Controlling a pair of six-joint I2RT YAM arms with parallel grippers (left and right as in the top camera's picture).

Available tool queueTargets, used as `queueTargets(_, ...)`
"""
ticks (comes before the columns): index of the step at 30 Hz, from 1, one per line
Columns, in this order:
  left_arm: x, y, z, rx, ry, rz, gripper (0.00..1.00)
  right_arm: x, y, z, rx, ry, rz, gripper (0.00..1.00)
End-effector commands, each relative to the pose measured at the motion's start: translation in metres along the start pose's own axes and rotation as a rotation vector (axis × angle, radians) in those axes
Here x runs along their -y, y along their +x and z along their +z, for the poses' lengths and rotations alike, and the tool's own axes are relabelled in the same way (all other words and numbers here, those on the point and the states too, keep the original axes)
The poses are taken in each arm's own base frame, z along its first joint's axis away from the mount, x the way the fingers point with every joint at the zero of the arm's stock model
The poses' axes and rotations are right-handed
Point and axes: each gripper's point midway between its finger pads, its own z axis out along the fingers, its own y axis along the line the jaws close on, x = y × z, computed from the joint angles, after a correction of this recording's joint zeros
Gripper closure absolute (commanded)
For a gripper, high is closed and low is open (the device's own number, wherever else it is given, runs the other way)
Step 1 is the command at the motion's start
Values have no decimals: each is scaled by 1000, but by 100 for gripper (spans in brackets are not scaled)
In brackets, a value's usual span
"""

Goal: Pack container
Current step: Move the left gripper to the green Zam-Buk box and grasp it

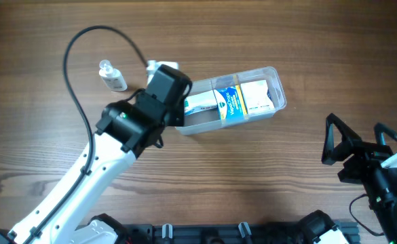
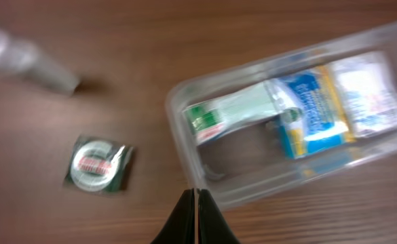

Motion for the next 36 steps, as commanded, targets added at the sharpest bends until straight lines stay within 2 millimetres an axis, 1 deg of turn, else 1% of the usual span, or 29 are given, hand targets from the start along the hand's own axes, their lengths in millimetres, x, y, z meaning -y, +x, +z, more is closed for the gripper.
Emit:
queueTargets(1,-31,8,10,-64,-86,-204,96,3,-3,0,12,17,-12,0)
queueTargets(4,-45,12,13,-105,-101,-244,96,3,-3,0,12,17,-12,0)
queueTargets(5,-50,13,13,-112,-110,-258,94,3,-3,0,12,17,-12,0)
queueTargets(6,-56,13,14,-117,-119,-272,89,3,-3,0,12,17,-11,0)
queueTargets(8,-65,12,15,-122,-132,-282,63,3,-3,0,12,17,-12,0)
queueTargets(11,-70,16,20,-165,-122,-214,36,3,-3,0,12,17,-12,0)
queueTargets(12,-69,20,23,-193,-111,-179,29,3,-3,0,12,17,-12,0)
queueTargets(14,-71,34,30,-260,-125,-151,26,3,-3,0,12,17,-12,0)
queueTargets(17,-75,55,46,-334,-156,-139,25,3,-3,0,12,17,-11,0)
queueTargets(19,-77,70,62,-367,-176,-160,27,3,-3,0,12,17,-11,0)
queueTargets(20,-78,75,69,-372,-181,-176,27,3,-3,0,12,17,-12,0)
queueTargets(23,-81,88,97,-367,-198,-204,29,3,-3,0,12,17,-11,0)
queueTargets(25,-86,89,105,-360,-211,-210,29,3,-3,0,12,17,-11,0)
queueTargets(28,-94,82,114,-343,-210,-183,24,3,-3,0,12,17,-12,0)
queueTargets(30,-100,76,116,-333,-194,-101,16,3,-3,0,12,17,-12,0)
queueTargets(31,-104,73,118,-328,-186,-54,8,3,-3,0,12,17,-11,0)
queueTargets(32,-108,71,119,-329,-181,-15,5,3,-3,0,12,17,-11,0)
queueTargets(34,-111,70,124,-338,-139,36,2,3,-3,0,12,17,-12,0)
queueTargets(36,-105,69,132,-348,-34,37,0,3,-3,0,12,17,-12,0)
